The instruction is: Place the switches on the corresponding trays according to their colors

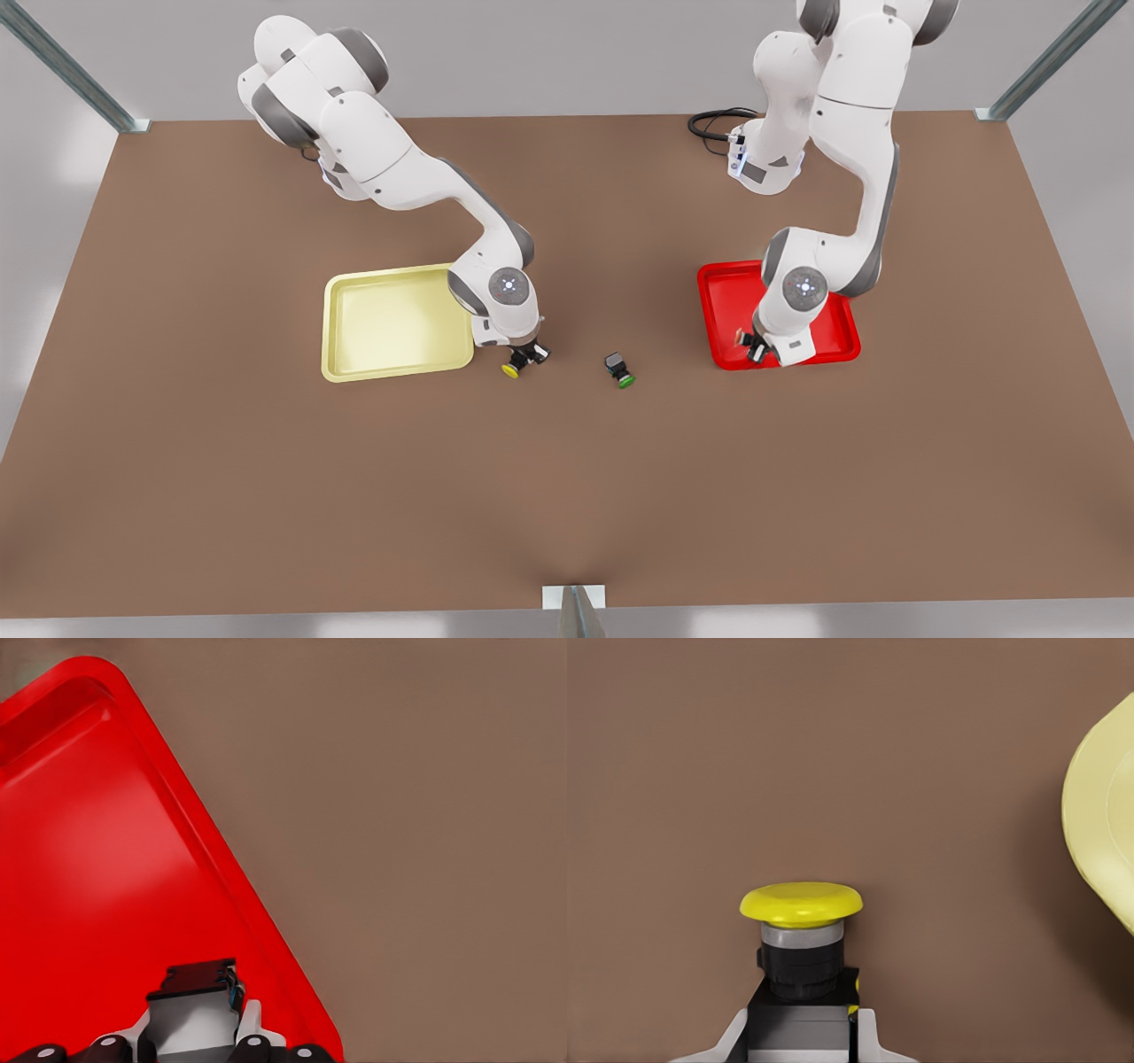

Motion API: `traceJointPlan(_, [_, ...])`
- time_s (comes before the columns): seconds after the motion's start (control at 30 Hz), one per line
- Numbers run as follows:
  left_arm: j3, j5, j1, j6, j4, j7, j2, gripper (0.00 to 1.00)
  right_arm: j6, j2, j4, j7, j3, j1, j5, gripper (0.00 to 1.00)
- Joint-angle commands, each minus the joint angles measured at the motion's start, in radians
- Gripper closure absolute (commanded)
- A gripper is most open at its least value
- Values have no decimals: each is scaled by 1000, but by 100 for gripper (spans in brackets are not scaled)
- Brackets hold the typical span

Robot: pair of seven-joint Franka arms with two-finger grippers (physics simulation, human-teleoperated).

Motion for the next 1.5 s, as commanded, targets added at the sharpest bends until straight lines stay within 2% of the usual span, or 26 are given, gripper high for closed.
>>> traceJointPlan(0.0, [11,-1,0,6,-7,16,-1,49,-1,0,0,0,0,1,0,46])
traceJointPlan(0.03, [42,-1,0,4,-13,61,-2,49,-1,0,0,0,0,-1,0,42])
traceJointPlan(0.17, [125,-3,-1,-73,-73,208,-18,46,-9,-17,-1,-3,0,-1,0,42])
traceJointPlan(0.2, [125,-3,-1,-79,-102,232,-38,38,-11,-28,-6,-9,0,-2,0,42])
traceJointPlan(0.23, [129,-3,-1,-80,-107,240,-38,0,-12,-31,-8,-15,0,-4,0,42])
traceJointPlan(0.4, [129,-3,-1,-105,-105,240,-45,0,2,-14,-9,-4,0,-4,0,43])
traceJointPlan(0.5, [120,-4,-1,-172,-16,240,-59,0,3,-11,-9,-3,0,-2,0,49])
traceJointPlan(0.67, [114,-4,-3,-174,3,240,-59,0,-4,-14,-6,-6,0,-4,0,49])
traceJointPlan(0.87, [92,-4,-8,-367,218,300,-71,0,-56,-95,-26,-72,0,-33,0,49])
traceJointPlan(1.03, [92,-4,-9,-507,401,387,-58,0,-67,-296,-267,-314,0,-173,0,49])
traceJointPlan(1.1, [92,-10,-9,-590,493,567,-47,0,-63,-376,-377,-397,0,-223,0,49])
traceJointPlan(1.17, [92,-10,-11,-613,520,702,-47,0,-60,-466,-511,-438,2,-254,0,49])
traceJointPlan(1.23, [88,-10,-12,-689,608,1018,-48,0,-58,-474,-587,-446,2,-259,0,49])
traceJointPlan(1.27, [69,-6,-14,-699,643,1090,-53,0,-57,-466,-594,-446,2,-260,0,43])
traceJointPlan(1.3, [66,-4,-20,-700,681,1139,-44,0,-57,-463,-592,-446,2,-260,0,22])
traceJointPlan(1.37, [-136,43,133,-726,763,1170,-44,0,-57,-465,-589,-446,2,-266,0,10])
traceJointPlan(1.43, [-329,163,279,-744,780,1171,-68,0,-58,-466,-586,-446,2,-268,0,4])
traceJointPlan(1.47, [-333,174,279,-754,783,1171,-76,0,-58,-466,-586,-446,2,-268,0,4])
